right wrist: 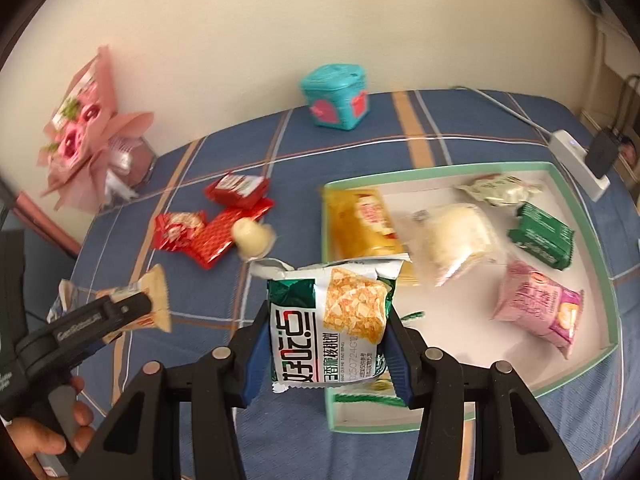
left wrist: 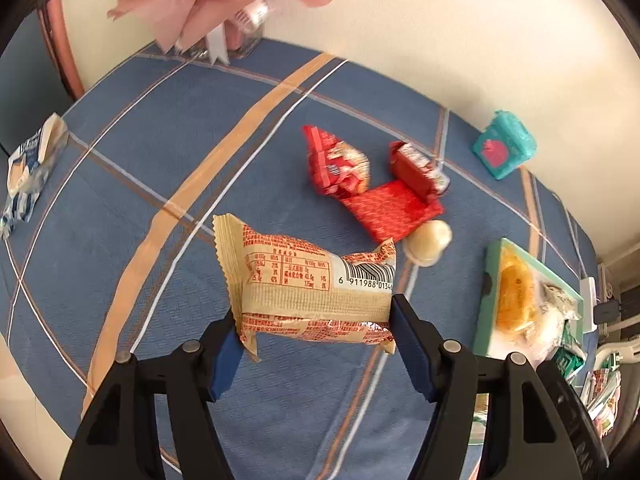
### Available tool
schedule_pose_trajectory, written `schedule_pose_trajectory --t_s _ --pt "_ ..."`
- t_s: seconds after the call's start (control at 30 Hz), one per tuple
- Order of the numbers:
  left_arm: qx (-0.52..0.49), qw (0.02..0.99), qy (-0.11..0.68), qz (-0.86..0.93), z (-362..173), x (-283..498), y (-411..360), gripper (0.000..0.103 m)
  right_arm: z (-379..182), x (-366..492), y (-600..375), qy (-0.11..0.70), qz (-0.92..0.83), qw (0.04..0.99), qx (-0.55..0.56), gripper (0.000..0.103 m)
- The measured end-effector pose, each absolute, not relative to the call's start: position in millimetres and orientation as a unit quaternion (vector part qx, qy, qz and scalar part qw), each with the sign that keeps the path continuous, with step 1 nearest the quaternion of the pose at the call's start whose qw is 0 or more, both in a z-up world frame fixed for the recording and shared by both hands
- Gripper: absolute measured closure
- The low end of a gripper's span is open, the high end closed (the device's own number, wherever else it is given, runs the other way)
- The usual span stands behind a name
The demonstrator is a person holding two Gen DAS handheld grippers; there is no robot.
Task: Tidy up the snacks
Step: 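Carry the biscuit pack and beige bread pack over the white tray with both grippers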
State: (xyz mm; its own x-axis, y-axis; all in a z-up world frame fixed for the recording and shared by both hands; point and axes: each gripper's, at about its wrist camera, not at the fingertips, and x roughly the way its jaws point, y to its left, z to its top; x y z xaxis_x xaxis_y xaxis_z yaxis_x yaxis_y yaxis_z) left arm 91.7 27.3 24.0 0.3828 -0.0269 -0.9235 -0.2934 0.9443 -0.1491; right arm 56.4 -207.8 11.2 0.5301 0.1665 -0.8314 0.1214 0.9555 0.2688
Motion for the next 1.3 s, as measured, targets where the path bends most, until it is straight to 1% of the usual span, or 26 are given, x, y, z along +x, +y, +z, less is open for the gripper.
schedule_pose_trajectory --t_s 0.17,0.37,0.63,0.93,1.3 --pt "-0.131 0.833 0.536 0.035 37.4 90.7 -7.3 0.033 12.6 53.9 -259.6 0.475 -0.041 0.862 0.174 0.050" --pt "-0.067 0.847 0.524 -0.055 46.9 87.1 -85.3 0.033 10.4 45.9 -324.6 0.462 -0.114 0.856 0.201 0.050" --pt "0.015 0.837 0.533 -0.125 27.3 87.2 -170.6 0.033 3.6 51.1 -360.5 0.446 -0.141 0.860 0.202 0.050" --pt "0.048 0.825 0.546 -0.137 -4.3 94.9 -198.3 0.033 -9.8 68.8 -361.1 0.443 -0.129 0.868 0.183 0.050" --pt "0.049 0.825 0.547 -0.132 -12.8 100.9 -196.8 0.033 -33.6 81.4 -356.5 0.469 -0.117 0.858 0.172 0.050"
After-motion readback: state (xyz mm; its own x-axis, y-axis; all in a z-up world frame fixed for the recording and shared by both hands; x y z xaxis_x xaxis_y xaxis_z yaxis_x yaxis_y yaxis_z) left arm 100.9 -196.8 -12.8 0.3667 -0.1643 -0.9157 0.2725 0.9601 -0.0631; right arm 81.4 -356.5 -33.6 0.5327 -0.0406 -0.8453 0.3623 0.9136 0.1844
